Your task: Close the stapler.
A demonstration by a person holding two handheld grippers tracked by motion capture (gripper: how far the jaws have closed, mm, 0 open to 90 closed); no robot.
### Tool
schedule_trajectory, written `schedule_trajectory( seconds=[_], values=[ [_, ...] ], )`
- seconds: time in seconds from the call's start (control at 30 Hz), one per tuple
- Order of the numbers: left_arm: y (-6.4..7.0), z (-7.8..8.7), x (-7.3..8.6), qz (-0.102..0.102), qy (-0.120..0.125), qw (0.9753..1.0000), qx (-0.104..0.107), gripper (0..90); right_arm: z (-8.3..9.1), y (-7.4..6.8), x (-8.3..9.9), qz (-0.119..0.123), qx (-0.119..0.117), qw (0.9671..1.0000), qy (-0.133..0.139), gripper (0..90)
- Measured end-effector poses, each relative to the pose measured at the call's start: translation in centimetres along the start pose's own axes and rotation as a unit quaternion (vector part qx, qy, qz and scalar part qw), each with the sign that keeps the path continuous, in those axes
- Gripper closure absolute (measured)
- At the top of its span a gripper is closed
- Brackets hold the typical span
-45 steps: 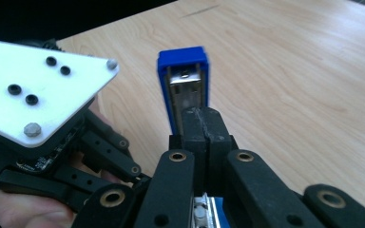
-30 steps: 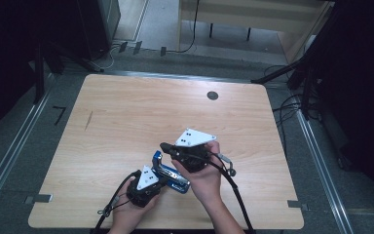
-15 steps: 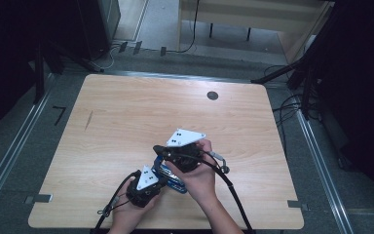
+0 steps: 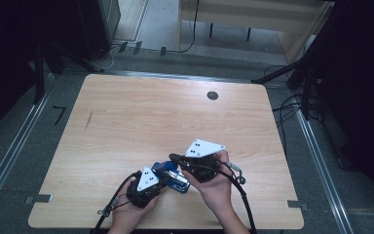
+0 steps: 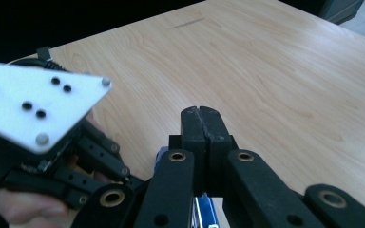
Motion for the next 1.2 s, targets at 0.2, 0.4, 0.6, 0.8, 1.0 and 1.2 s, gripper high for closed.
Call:
schedule_trajectory(
  seconds=[0.2, 0.4, 0.6, 0.8, 1.0, 1.2],
  values=[
    [0.0, 0.0, 0.0, -0.003, -0.003, 1.0000, 0.004, 90.0, 0.6, 0.3, 1.7, -0.009, 0.005, 0.9999, -0.003, 90.0],
    [-0.1, 0.1, 0.0, -0.003, -0.006, 1.0000, 0.004, 90.0, 1.0, 0.4, 3.5, -0.019, 0.006, 0.9998, -0.007, 90.0],
    [0.0, 0.0, 0.1, -0.002, -0.009, 0.9999, 0.005, 90.0, 1.3, 0.3, 5.1, -0.018, 0.008, 0.9996, -0.022, 90.0],
    [-0.1, 0.1, 0.1, 0.005, -0.007, 0.9999, 0.014, 90.0, 1.7, 0.4, 6.7, -0.023, 0.020, 0.9990, -0.033, 90.0],
    [-0.1, 0.1, 0.1, 0.004, -0.009, 0.9999, 0.012, 90.0, 1.9, 0.4, 7.3, -0.029, 0.015, 0.9991, -0.026, 90.0],
    [-0.1, 0.1, 0.1, 0.004, -0.012, 0.9999, 0.011, 90.0, 1.3, -0.3, 7.6, -0.033, 0.007, 0.9985, -0.044, 90.0]
  ],
)
Point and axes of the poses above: each handheld gripper's, and its own axes: z roughly backward along the jaws, x roughly out of its underside, y roughly to its right, the point moved 1 cm from there along -z, roughly forward along the jaws, and after that the axes turned 11 degrees about x, right-handed, at the moved point
